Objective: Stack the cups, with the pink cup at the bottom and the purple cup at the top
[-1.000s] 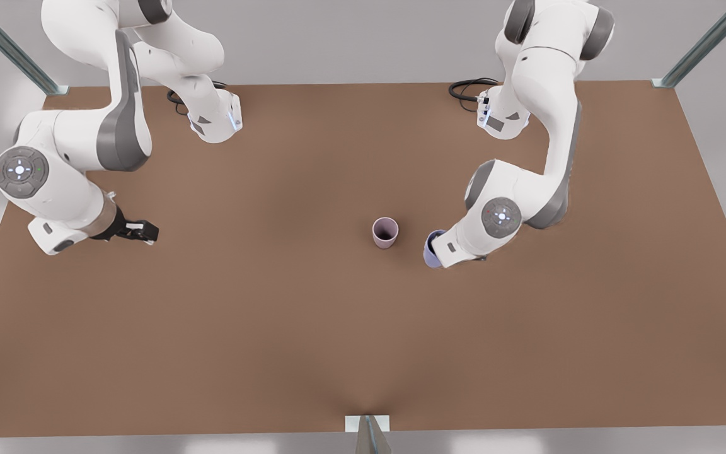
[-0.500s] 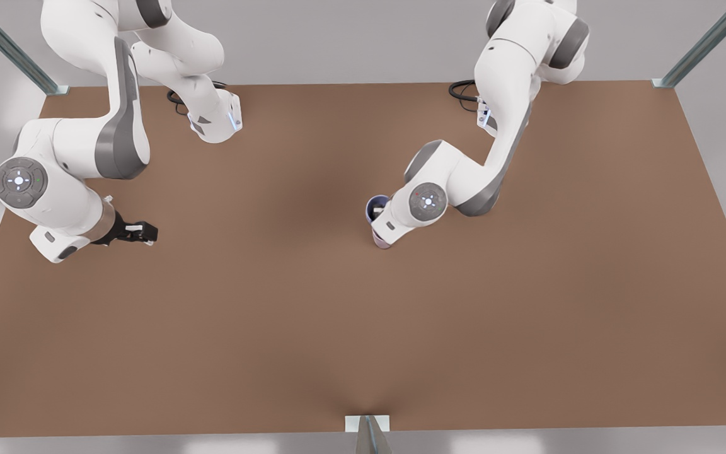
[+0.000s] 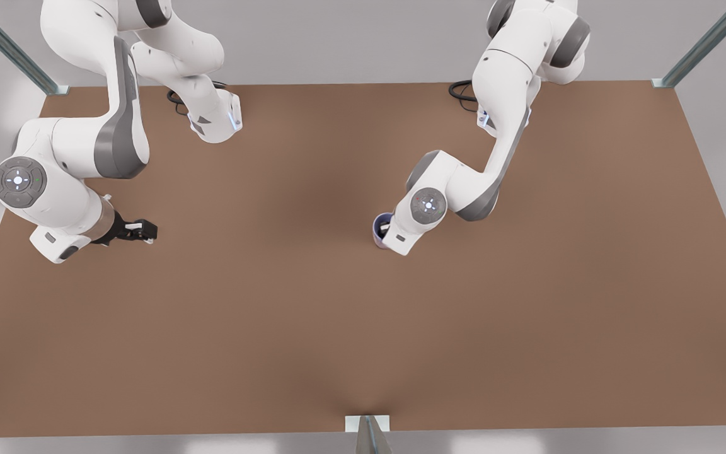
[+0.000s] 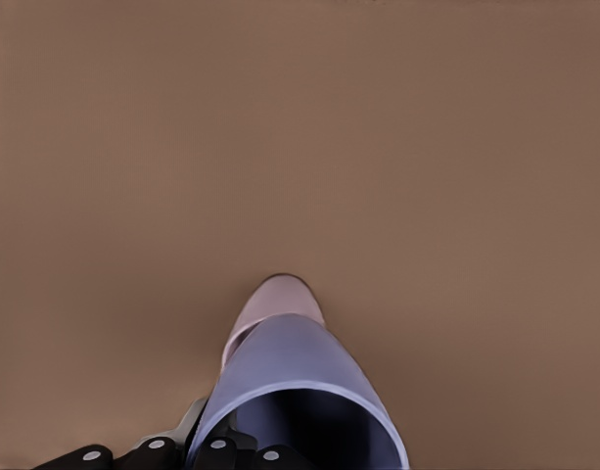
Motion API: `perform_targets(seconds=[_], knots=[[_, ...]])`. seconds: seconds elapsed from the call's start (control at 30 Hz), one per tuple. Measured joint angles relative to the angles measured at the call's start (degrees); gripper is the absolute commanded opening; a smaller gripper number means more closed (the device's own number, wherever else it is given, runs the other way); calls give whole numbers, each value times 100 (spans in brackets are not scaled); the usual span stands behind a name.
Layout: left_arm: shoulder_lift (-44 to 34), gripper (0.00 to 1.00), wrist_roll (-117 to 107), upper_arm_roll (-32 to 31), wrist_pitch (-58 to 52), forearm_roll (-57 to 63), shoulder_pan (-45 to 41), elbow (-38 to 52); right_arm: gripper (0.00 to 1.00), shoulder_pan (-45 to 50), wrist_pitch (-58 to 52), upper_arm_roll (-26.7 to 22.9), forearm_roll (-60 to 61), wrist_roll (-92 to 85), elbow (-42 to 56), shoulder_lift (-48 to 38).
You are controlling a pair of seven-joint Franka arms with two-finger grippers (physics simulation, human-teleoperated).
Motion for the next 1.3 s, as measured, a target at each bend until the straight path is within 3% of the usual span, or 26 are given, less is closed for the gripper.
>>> perform_targets(seconds=[1.07, 1.1, 1.13, 1.2, 1.3], knots=[[110, 21, -810, -70, 59, -115, -52, -245, 100, -2, -8, 0, 1, -199, 35, -10], [115, 24, -818, -71, 70, -115, -52, -246, 100, -1, -8, -1, 1, -201, 34, -9], [117, 43, -825, -71, 84, -120, -53, -246, 100, -2, -8, -1, 0, -203, 34, -9], [118, 67, -832, -71, 126, -139, -53, -248, 100, -2, -8, 0, 0, -206, 33, -9], [119, 70, -836, -68, 174, -161, -54, -248, 100, -2, -8, 0, 0, -209, 35, -9]])
